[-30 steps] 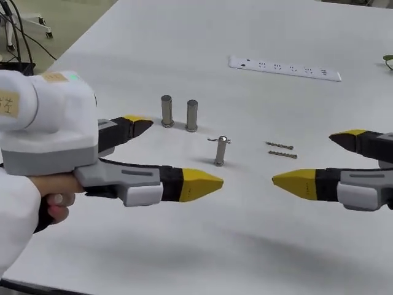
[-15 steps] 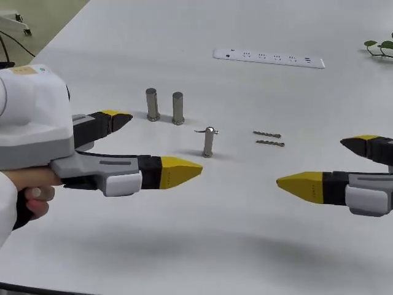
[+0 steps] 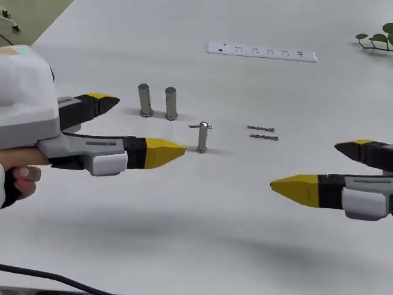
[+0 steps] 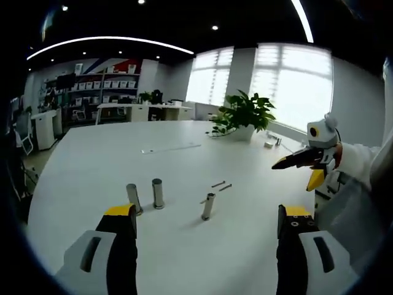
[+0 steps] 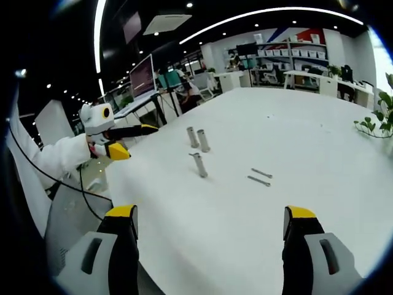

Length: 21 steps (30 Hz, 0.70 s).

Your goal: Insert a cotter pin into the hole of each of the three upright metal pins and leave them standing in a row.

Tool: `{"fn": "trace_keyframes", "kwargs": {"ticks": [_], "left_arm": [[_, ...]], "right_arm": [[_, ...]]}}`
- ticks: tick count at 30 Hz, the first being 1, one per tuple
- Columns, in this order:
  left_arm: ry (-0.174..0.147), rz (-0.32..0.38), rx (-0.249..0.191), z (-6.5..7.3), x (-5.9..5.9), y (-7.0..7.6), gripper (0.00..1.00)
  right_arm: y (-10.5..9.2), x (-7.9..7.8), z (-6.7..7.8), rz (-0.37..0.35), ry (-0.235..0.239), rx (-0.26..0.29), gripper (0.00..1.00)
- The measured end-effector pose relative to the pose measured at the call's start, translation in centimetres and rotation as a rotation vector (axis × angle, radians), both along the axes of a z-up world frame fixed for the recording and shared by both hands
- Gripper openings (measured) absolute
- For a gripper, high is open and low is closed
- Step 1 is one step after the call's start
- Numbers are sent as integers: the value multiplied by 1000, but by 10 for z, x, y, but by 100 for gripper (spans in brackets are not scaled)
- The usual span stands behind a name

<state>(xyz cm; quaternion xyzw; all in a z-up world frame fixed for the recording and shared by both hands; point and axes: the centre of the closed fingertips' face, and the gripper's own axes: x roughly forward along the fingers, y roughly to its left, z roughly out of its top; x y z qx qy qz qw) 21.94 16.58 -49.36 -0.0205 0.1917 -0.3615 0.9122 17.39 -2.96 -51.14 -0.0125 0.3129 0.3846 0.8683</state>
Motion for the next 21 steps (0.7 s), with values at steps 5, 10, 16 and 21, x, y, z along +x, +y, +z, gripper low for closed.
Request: {"fn": "trace_keyframes", "kwargs": {"ticks": [5, 10, 16, 21], "left_arm": [[-21, 25, 32, 0, 18, 11, 92], [-27, 53, 78, -6, 37, 22, 92], [2, 67, 112, -18, 53, 27, 92], [9, 64, 154, -27, 64, 30, 90]], "right_arm": [[1, -4, -1, 5, -1, -6, 96], [3, -9, -1, -6, 7, 11, 98], [4, -12, -5, -7, 17, 7, 98], [2, -12, -7, -7, 23, 3, 98]]}}
